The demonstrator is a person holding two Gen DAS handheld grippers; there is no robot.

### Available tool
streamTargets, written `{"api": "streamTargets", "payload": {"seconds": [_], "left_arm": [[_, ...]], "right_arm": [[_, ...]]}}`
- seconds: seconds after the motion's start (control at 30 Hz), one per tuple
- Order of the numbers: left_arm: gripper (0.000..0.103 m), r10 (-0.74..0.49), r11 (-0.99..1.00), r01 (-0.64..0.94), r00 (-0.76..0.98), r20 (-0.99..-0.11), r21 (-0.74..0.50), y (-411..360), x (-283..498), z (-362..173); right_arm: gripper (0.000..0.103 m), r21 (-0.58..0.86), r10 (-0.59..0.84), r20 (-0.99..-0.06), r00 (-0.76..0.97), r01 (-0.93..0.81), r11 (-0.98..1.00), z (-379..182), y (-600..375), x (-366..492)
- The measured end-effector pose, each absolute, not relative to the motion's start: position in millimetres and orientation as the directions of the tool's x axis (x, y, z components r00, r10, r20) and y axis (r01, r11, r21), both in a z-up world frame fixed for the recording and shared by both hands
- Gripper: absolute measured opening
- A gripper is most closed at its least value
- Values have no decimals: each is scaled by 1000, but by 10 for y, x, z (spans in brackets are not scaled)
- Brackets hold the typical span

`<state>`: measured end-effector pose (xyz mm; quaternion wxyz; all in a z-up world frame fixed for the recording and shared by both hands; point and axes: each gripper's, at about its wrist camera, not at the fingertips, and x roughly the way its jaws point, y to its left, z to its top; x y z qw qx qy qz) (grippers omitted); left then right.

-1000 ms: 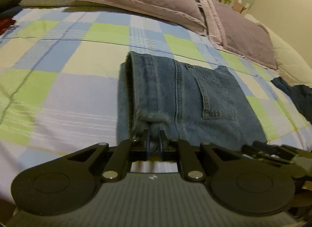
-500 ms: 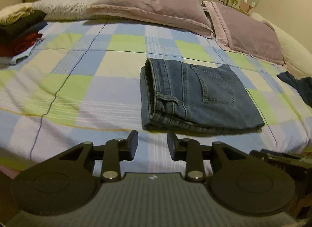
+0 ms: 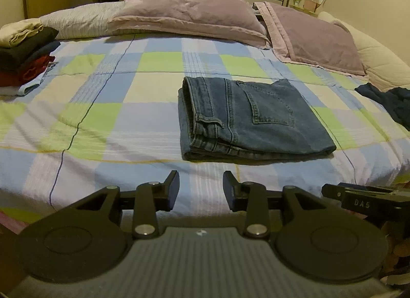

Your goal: Fold clothes

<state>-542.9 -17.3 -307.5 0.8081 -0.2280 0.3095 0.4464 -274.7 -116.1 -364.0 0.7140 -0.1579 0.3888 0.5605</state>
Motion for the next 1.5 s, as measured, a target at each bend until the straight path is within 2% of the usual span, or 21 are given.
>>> {"api": "streamTargets", "payload": {"seconds": [0.07, 0.17, 0.3, 0.4, 0.5, 0.6, 0.73, 0.8, 0.9, 1.03, 1.2, 1.33, 1.4, 1.5], "left_arm": [[38, 573, 489, -866, 408, -711, -103, -130, -5429, -3119], [38, 548, 479, -867, 419, -724, -138, -37, -5443, -3210], [38, 519, 444, -862, 470, -714, -244, 134, -5564, -3324], [38, 519, 384, -845, 530, -671, -371, 336, -5743, -3405], [38, 515, 348, -834, 551, -656, -427, 605, -5827, -3502], [34, 529, 333, -817, 575, -624, -470, 947, -5833, -3599], [23, 504, 335, -777, 626, -595, -533, 1555, -5658, -3725], [24, 466, 333, -772, 634, -617, -541, 1845, -5510, -3739], [25, 380, 270, -741, 669, -639, -615, 2211, -5355, -3645], [30, 282, 167, -720, 690, -667, -674, 2533, -5226, -3473], [32, 131, 142, -797, 603, -787, -587, 2853, -4956, -3382], [32, 10, 115, -815, 573, -820, -568, 3073, -4845, -3515], [33, -46, 101, -786, 609, -792, -610, 3162, -4827, -3586], [32, -132, 165, -783, 585, -800, -600, 3356, -4687, -3716]], "right_arm": [[37, 211, 662, -746, 66, -920, 330, -3690, -1127, -2730], [37, 210, 642, -764, 67, -914, 346, -3776, -1064, -2697], [37, 215, 631, -772, 76, -903, 371, -3878, -964, -2628], [37, 283, 695, -715, 77, -877, 388, -3875, -943, -2508], [37, 356, 760, -645, 76, -851, 387, -3855, -887, -2372], [37, 384, 796, -600, 86, -841, 381, -3854, -738, -2255], [37, 392, 793, -604, 77, -838, 380, -3909, -346, -2184], [37, 396, 792, -607, 72, -836, 380, -3936, -149, -2149], [37, 402, 789, -611, 65, -833, 380, -3976, 144, -2095], [37, 379, 697, -716, 47, -812, 443, -3815, 333, -1944], [37, 353, 571, -820, 38, -752, 557, -3534, 385, -1770], [37, 348, 512, -857, 66, -658, 668, -3370, 305, -1808], [37, 345, 485, -871, 77, -606, 717, -3296, 263, -1844], [37, 343, 466, -874, 137, -506, 791, -3238, 198, -1980]]}}
